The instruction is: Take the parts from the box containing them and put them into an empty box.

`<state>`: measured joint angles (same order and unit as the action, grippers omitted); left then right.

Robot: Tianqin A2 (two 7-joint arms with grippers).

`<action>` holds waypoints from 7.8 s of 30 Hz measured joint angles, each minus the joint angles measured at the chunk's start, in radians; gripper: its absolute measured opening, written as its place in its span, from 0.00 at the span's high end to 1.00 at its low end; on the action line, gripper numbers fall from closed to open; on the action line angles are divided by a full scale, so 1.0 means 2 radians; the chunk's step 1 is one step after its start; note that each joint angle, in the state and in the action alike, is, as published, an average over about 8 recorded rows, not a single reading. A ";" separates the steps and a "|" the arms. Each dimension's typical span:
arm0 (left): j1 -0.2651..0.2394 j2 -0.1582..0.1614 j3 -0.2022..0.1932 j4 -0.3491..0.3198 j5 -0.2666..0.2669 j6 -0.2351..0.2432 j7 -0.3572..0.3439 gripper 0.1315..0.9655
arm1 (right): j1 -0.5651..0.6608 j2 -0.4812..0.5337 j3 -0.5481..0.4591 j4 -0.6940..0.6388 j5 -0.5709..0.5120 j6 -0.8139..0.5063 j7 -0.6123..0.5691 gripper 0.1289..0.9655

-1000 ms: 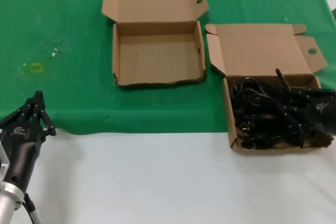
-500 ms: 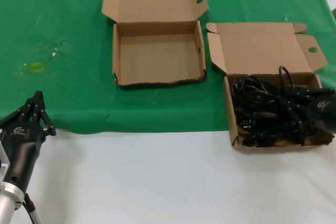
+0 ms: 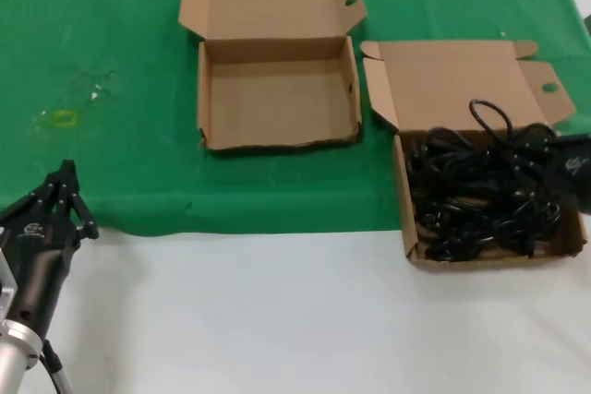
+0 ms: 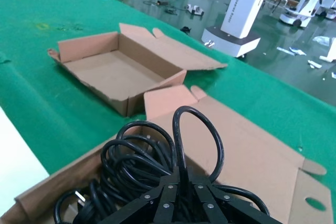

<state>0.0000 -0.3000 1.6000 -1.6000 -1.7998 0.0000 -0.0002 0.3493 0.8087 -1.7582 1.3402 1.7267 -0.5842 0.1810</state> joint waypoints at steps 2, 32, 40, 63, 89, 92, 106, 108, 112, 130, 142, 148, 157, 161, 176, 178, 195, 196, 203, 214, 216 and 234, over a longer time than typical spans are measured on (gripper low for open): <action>0.000 0.000 0.000 0.000 0.000 0.000 0.000 0.99 | 0.000 0.003 0.000 0.007 -0.002 0.002 0.007 0.95; 0.000 0.000 0.000 0.000 0.000 0.000 -0.001 0.99 | 0.149 -0.114 -0.057 -0.073 -0.028 -0.010 -0.020 0.95; 0.000 0.000 0.000 0.000 0.000 0.000 0.000 0.99 | 0.227 -0.196 -0.065 -0.199 -0.015 -0.033 -0.104 0.95; 0.000 0.000 0.000 0.000 0.000 0.000 0.000 0.99 | 0.420 -0.356 0.007 -0.603 0.044 -0.088 -0.381 0.95; 0.000 0.000 0.000 0.000 0.000 0.000 0.000 0.99 | 0.435 -0.368 0.035 -0.655 0.035 -0.080 -0.413 0.88; 0.000 0.000 0.000 0.000 0.000 0.000 0.000 0.99 | 0.435 -0.368 0.037 -0.654 0.035 -0.080 -0.415 0.85; 0.000 0.000 0.000 0.000 0.000 0.000 0.000 0.99 | 0.370 -0.335 0.038 -0.517 0.036 -0.090 -0.356 0.64; 0.000 0.000 0.000 0.000 0.000 0.000 0.000 0.99 | 0.347 -0.324 0.035 -0.471 0.036 -0.088 -0.331 0.58; 0.000 0.000 0.000 0.000 0.000 0.000 0.000 0.99 | 0.298 -0.302 0.030 -0.380 0.036 -0.079 -0.282 0.45; 0.000 0.000 0.000 0.000 0.000 0.000 0.000 0.98 | 0.160 -0.230 0.020 -0.134 0.021 -0.008 -0.130 0.12; 0.000 0.000 0.000 0.000 0.000 0.000 0.000 0.92 | 0.145 -0.231 0.023 -0.122 0.022 0.006 -0.128 0.01; 0.000 0.000 0.000 0.000 0.000 0.000 0.000 0.88 | 0.121 -0.233 0.027 -0.103 0.023 0.027 -0.125 0.00; 0.000 0.000 0.000 0.000 0.000 0.000 0.000 0.72 | 0.081 -0.236 0.034 -0.072 0.025 0.063 -0.121 0.00; 0.000 0.000 0.000 0.000 0.000 0.000 0.000 0.63 | 0.063 -0.237 0.037 -0.057 0.025 0.079 -0.119 0.00; 0.000 0.000 0.000 0.000 0.000 0.000 0.000 0.21 | -0.004 -0.242 0.049 -0.005 0.029 0.139 -0.111 0.00; 0.000 0.000 0.000 0.000 0.000 0.000 0.000 0.21 | -0.013 -0.243 0.051 0.002 0.029 0.147 -0.110 0.00; 0.000 0.000 0.000 0.000 0.000 0.000 0.000 0.02 | -0.088 -0.248 0.064 0.062 0.033 0.215 -0.101 0.00; 0.000 0.000 0.000 0.000 0.000 0.000 0.000 0.01 | -0.093 -0.248 0.065 0.066 0.033 0.219 -0.100 0.00; 0.000 0.000 0.000 0.000 0.000 0.000 0.000 0.00 | -0.124 -0.251 0.070 0.090 0.034 0.247 -0.096 0.00; 0.000 0.000 0.000 0.000 0.000 0.000 0.000 0.00 | -0.162 -0.253 0.077 0.120 0.036 0.281 -0.092 0.00; 0.000 0.000 0.000 0.000 0.000 0.000 0.000 0.00 | -0.163 -0.254 0.077 0.121 0.036 0.282 -0.092 0.00; 0.000 0.000 0.000 0.000 0.000 0.000 0.000 0.00 | -0.163 -0.254 0.077 0.121 0.036 0.282 -0.092 0.00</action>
<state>0.0000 -0.3000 1.6000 -1.6000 -1.8000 0.0000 -0.0001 0.0225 0.3016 -1.6040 1.5823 1.7989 -0.0201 -0.0026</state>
